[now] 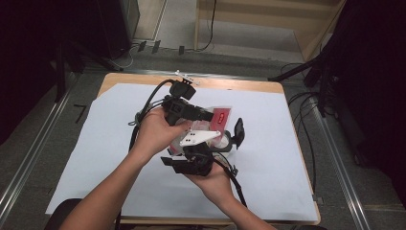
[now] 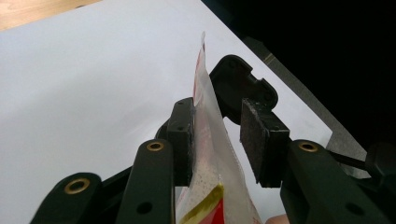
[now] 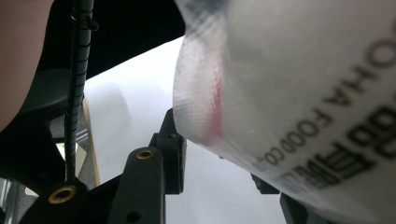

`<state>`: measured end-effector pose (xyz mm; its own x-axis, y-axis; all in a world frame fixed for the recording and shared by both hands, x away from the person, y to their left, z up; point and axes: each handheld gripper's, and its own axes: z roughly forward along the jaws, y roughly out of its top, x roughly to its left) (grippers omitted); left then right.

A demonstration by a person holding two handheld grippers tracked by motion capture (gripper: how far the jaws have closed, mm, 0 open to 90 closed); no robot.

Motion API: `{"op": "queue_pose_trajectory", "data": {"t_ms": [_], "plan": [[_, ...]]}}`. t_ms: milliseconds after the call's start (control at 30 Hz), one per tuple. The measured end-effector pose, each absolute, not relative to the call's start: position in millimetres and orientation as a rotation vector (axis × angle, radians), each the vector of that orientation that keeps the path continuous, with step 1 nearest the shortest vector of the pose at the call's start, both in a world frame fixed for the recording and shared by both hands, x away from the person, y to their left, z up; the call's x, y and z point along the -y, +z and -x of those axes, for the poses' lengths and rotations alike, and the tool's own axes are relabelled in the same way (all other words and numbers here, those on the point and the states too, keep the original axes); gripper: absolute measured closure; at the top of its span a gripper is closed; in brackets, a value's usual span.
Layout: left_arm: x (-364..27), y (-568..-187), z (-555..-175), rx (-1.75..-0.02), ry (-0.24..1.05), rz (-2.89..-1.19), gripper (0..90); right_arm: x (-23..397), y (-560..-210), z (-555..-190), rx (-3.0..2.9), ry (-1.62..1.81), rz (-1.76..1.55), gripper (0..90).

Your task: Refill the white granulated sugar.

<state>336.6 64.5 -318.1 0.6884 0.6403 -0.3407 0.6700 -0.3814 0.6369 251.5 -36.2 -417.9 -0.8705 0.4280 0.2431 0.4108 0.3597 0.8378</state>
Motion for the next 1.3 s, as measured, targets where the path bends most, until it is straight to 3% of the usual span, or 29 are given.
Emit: {"op": "queue_pose_trajectory", "data": {"t_ms": [567, 733, 900, 1067, 1300], "plan": [[-64.2, -317.9, -332.1, -1.004, -0.032, -2.086, 66.3, 37.5, -418.3, -250.5, -2.56, 1.567, -0.803, 68.3], [-64.8, -317.9, -332.3, -1.007, -0.027, -2.087, 66.4, 37.5, -417.9, -250.3, -2.566, 1.582, -0.813, 64.4], [-63.3, -317.2, -330.5, -0.999, -0.017, -2.09, 66.4, 38.3, -417.7, -250.8, -2.56, 1.588, -0.836, 68.3], [-64.1, -318.0, -331.4, -1.006, -0.02, -2.078, 66.5, 38.0, -417.3, -250.7, -2.569, 1.611, -0.843, 63.1], [-63.2, -317.5, -330.1, -0.999, -0.01, -2.085, 66.5, 38.1, -417.5, -251.1, -2.566, 1.618, -0.858, 64.0]]}}
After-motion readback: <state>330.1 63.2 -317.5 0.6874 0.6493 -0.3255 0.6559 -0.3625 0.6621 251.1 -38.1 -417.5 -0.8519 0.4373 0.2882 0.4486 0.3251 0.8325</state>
